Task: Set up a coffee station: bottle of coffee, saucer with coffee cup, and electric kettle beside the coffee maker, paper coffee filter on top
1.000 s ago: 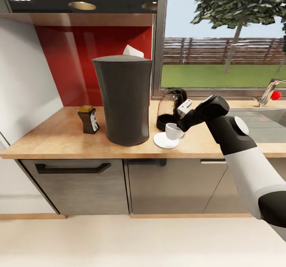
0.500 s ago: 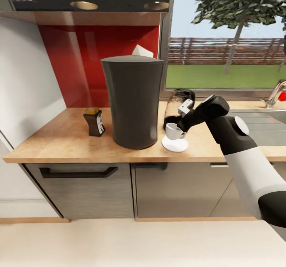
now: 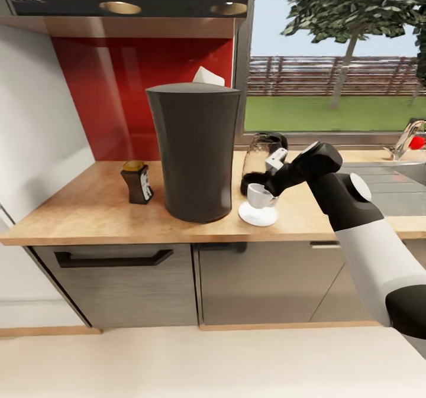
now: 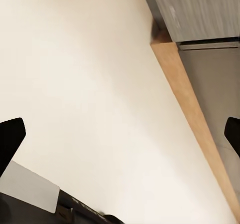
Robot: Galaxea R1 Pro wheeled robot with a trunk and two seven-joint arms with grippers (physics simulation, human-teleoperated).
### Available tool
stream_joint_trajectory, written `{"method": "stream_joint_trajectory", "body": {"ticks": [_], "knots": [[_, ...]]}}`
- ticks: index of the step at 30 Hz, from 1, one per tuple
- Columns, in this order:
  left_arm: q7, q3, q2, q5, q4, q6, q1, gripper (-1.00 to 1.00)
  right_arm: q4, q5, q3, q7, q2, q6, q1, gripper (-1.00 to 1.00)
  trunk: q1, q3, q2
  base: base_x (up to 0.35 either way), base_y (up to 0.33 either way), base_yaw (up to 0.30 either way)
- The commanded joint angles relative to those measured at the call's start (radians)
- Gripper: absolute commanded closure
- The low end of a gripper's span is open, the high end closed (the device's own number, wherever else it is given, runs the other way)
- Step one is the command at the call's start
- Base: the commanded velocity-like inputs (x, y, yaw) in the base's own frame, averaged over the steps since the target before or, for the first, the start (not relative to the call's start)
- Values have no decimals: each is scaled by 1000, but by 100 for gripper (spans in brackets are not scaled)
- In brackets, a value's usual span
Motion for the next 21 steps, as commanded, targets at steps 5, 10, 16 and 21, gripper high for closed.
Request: {"method": "stream_joint_trajectory", "body": {"ticks": [5, 10, 16, 21], "knots": [[-4, 1, 0, 2, 1, 3, -1, -100, -1, 10, 2, 11, -3, 5, -1, 100, 0, -1, 0, 0, 7, -49], [-4, 1, 0, 2, 1, 3, -1, -100, 0, 10, 2, 11, -3, 5, -1, 100, 0, -1, 0, 0, 180, -17], [-4, 1, 0, 2, 1, 2, -1, -100, 0, 10, 2, 11, -3, 5, -1, 100, 0, -1, 0, 0, 115, -194], [-4, 1, 0, 2, 1, 2, -1, -100, 10, 10, 2, 11, -3, 5, -1, 100, 0, -1, 0, 0, 14, -248]]}}
